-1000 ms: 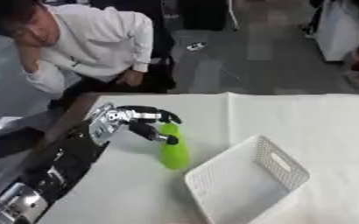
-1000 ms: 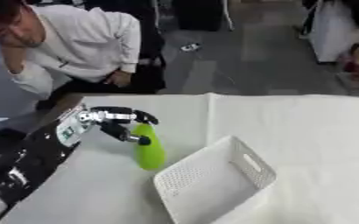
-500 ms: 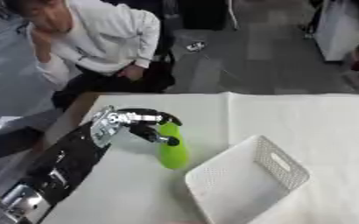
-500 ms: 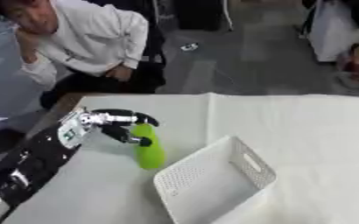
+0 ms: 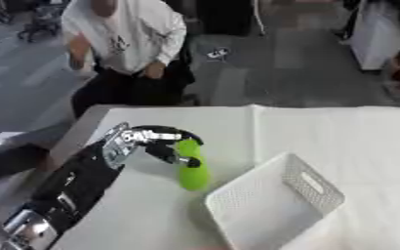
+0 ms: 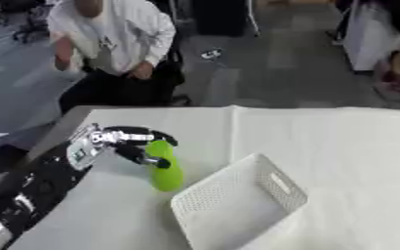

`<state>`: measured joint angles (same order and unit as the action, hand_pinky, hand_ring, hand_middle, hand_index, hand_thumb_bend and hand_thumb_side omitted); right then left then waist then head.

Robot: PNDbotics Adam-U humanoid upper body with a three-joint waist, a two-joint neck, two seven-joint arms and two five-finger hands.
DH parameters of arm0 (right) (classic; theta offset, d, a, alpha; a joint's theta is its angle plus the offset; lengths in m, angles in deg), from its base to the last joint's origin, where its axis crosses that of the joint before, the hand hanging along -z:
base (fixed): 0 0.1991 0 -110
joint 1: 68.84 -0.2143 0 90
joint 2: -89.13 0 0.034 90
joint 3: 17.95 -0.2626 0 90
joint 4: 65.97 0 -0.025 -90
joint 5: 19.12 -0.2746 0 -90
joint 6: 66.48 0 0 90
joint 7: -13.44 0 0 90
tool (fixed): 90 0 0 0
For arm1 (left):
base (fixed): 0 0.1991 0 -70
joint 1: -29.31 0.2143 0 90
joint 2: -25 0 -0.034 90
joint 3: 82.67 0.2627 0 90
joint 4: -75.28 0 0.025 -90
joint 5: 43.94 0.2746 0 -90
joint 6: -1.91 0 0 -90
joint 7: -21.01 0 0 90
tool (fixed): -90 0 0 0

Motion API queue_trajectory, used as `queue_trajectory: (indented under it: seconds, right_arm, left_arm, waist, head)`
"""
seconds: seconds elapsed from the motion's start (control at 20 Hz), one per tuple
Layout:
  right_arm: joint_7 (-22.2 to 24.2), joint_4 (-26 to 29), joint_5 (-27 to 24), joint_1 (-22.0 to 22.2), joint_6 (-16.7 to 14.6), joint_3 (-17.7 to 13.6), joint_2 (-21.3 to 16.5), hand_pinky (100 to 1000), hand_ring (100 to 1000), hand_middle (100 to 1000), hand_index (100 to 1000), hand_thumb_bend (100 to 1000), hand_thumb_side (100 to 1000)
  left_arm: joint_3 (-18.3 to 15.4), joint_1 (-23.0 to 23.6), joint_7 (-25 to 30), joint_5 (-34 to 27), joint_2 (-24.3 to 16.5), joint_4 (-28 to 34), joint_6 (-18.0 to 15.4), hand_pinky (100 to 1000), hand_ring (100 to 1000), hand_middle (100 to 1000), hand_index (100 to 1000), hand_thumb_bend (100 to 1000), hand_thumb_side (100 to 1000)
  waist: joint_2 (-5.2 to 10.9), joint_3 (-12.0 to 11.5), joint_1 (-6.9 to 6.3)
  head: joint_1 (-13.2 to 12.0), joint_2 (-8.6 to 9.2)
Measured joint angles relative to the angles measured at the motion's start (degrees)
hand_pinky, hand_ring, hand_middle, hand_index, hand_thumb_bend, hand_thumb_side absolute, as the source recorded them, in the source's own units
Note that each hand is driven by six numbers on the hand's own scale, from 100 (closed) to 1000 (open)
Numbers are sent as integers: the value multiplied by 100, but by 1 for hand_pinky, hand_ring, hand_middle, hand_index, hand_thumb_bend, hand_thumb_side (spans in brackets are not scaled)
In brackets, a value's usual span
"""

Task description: Pick up objects on the table and place them in the box.

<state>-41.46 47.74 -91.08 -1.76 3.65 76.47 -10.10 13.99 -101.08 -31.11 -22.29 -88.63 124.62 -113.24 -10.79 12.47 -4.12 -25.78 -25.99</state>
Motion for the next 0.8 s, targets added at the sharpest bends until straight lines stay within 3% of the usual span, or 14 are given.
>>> queue_trajectory:
  seconds: [0.4, 0.55, 0.6, 0.65, 0.7, 0.75, 0.8]
  right_arm:
    - [3, 0, -14, -15, 3, 0, 1, 188, 301, 514, 620, 100, 656]
    - [7, 0, -27, -16, 7, 0, 1, 188, 301, 514, 620, 100, 656]
    - [10, 0, -29, -16, 10, 0, 1, 188, 302, 514, 620, 100, 661]
    - [12, 0, -29, -16, 12, -1, 1, 188, 301, 514, 621, 100, 656]
    - [14, 0, -30, -16, 14, -1, 1, 188, 301, 514, 620, 100, 656]
    - [15, 0, -30, -16, 15, -1, 1, 188, 301, 514, 621, 100, 656]
    - [15, 0, -31, -16, 15, -1, 1, 188, 301, 514, 621, 100, 656]
  left_arm:
    - [-10, 45, -26, 142, 79, -70, -26, 987, 872, 1000, 1000, 511, 782]
    - [-32, 47, -46, 196, 93, -88, -47, 887, 816, 1000, 1000, 439, 726]
    - [-33, 47, -54, 217, 94, -89, -54, 961, 854, 1000, 1000, 488, 769]
    - [-34, 47, -69, 242, 96, -89, -69, 742, 746, 966, 999, 324, 729]
    - [-41, 47, -88, 261, 97, -89, -89, 859, 801, 1000, 1000, 416, 724]
    - [-51, 49, -116, 284, 99, -89, -117, 535, 627, 873, 899, 201, 738]
    - [-69, 49, -165, 291, 105, -89, -165, 558, 641, 884, 910, 203, 735]
  waist:
    - [-6, 11, 7]
    - [-7, 13, 11]
    - [-7, 13, 11]
    - [-7, 13, 11]
    - [-7, 16, 11]
    - [-7, 17, 11]
    - [-7, 17, 13]
  head:
    - [-48, 0]
    - [-49, 0]
    - [-50, 0]
    - [-50, 0]
    - [-50, 0]
    - [-50, 0]
    - [-50, 0]
